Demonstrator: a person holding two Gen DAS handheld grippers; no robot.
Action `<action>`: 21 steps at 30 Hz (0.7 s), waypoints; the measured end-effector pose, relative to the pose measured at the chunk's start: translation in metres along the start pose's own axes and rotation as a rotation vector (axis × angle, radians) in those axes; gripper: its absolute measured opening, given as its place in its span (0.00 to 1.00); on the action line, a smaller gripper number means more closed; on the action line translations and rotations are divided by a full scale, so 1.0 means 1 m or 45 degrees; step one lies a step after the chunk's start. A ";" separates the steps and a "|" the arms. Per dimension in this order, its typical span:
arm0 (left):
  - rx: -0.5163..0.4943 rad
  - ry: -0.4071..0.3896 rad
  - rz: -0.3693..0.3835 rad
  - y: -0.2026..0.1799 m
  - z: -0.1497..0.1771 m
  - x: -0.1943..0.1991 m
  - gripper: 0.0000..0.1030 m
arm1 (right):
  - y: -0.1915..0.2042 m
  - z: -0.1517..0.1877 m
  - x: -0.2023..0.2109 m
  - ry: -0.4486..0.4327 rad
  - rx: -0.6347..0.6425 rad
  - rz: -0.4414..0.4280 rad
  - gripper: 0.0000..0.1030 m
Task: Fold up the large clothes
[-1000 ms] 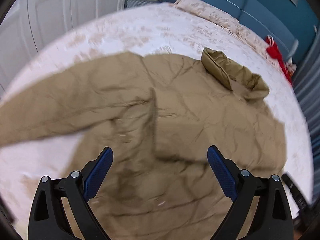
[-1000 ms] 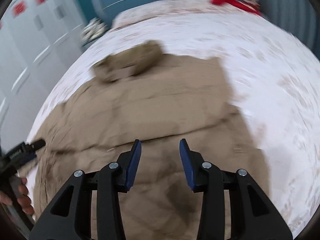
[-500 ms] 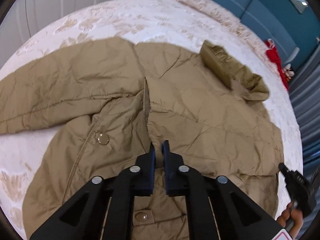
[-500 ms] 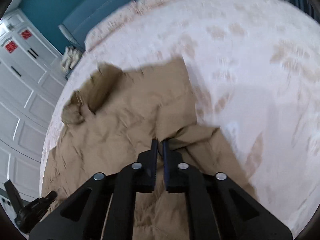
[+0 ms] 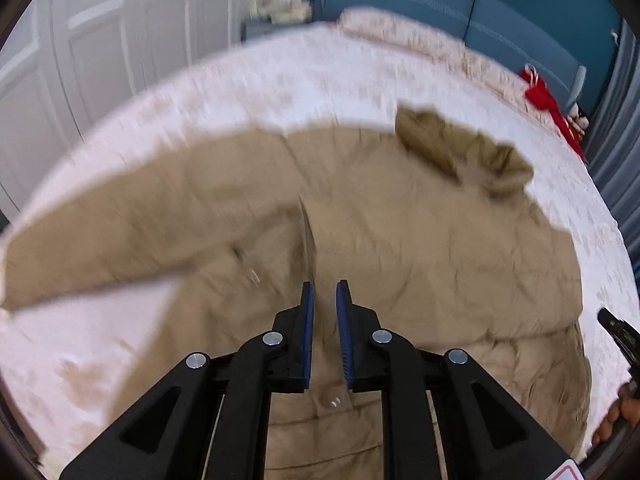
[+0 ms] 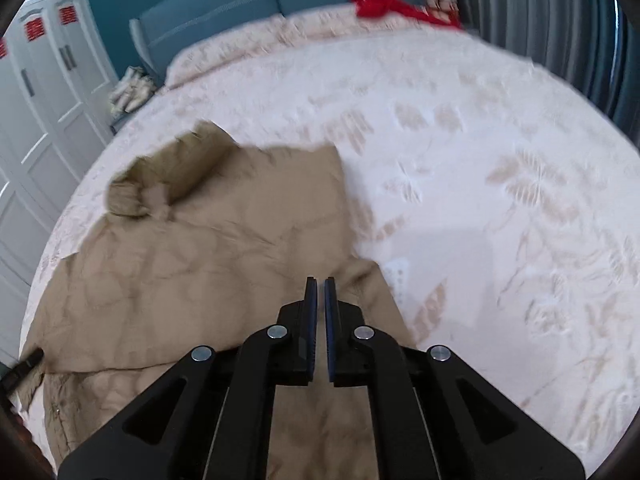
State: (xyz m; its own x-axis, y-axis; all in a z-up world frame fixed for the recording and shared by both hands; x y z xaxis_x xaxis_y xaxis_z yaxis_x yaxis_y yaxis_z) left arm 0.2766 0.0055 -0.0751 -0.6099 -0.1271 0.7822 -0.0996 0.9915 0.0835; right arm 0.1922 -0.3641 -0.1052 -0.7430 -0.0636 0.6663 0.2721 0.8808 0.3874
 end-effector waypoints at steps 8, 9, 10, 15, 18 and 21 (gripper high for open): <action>-0.103 0.036 0.061 -0.060 -0.005 -0.012 0.14 | 0.101 0.023 -0.034 0.119 0.266 -0.153 0.04; -0.119 0.052 0.053 -0.066 -0.001 -0.019 0.14 | 0.105 0.031 -0.047 0.159 0.289 -0.135 0.04; -0.134 0.080 0.038 -0.074 0.007 -0.030 0.14 | 0.106 0.036 -0.056 0.185 0.297 -0.122 0.03; -0.116 0.152 0.033 -0.079 0.030 -0.061 0.14 | 0.084 0.062 -0.088 0.285 0.239 -0.107 0.01; -0.143 0.140 0.025 -0.081 0.035 -0.063 0.14 | 0.080 0.066 -0.089 0.283 0.223 -0.122 0.01; -0.150 0.134 0.021 -0.084 0.038 -0.066 0.14 | 0.082 0.067 -0.091 0.280 0.246 -0.100 0.01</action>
State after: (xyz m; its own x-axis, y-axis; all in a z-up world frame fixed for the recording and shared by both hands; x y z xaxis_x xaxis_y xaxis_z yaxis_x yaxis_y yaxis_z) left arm 0.2951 -0.0701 -0.1568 -0.5246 -0.1132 0.8438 0.0064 0.9906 0.1369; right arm 0.2411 -0.2548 -0.1775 -0.6009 -0.2166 0.7694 0.0819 0.9409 0.3288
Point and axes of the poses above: each gripper's, at about its wrist camera, not at the fingertips, and x roughly against the way its jaws point, y to its left, z to its underside, the point moved 3 cm from there along -x, roughly the way its jaws point, and after that the axes turned 15 degrees about -z, right-handed, at the moved point
